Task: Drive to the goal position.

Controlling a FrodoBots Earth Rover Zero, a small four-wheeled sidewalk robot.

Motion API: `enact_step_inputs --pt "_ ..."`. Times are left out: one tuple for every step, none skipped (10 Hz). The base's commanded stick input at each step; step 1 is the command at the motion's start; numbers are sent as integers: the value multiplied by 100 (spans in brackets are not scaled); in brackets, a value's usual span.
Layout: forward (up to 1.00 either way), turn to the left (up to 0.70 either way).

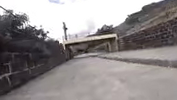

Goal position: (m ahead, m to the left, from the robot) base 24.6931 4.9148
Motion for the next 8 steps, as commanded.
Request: enact_step_inputs --pt "100 0" --pt "100 9" --pt "100 25" --pt "100 40" --pt "100 30" --pt "100 20" --pt "100 0" --pt "100 0"
